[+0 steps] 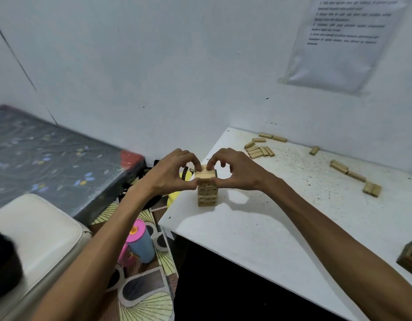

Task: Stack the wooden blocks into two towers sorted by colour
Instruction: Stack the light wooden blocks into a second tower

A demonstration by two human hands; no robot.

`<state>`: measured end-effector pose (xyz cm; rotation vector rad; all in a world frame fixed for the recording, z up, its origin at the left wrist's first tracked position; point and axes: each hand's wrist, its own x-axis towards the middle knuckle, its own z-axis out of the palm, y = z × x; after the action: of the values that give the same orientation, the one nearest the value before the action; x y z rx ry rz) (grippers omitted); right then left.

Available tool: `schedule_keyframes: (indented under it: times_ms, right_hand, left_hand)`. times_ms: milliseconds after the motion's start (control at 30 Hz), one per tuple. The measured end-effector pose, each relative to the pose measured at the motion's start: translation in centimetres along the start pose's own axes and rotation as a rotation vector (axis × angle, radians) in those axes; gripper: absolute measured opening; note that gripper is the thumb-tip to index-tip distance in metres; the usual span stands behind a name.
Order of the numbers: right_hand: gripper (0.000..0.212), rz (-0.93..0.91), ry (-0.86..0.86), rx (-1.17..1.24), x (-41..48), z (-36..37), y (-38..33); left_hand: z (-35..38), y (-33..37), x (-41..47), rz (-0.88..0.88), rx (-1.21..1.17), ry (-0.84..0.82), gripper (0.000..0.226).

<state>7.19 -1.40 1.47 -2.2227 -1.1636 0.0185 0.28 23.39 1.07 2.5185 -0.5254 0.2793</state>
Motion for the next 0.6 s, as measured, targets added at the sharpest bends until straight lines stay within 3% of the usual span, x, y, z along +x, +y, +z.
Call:
schedule_keyframes:
  times_ms: [600]
  right_hand:
    - [0.032, 0.039, -0.014, -0.015, -0.38, 0.48, 0.83]
  left_hand:
    - [0.86, -0.23, 0.23, -0.006, 0.008, -0.022, 0.038]
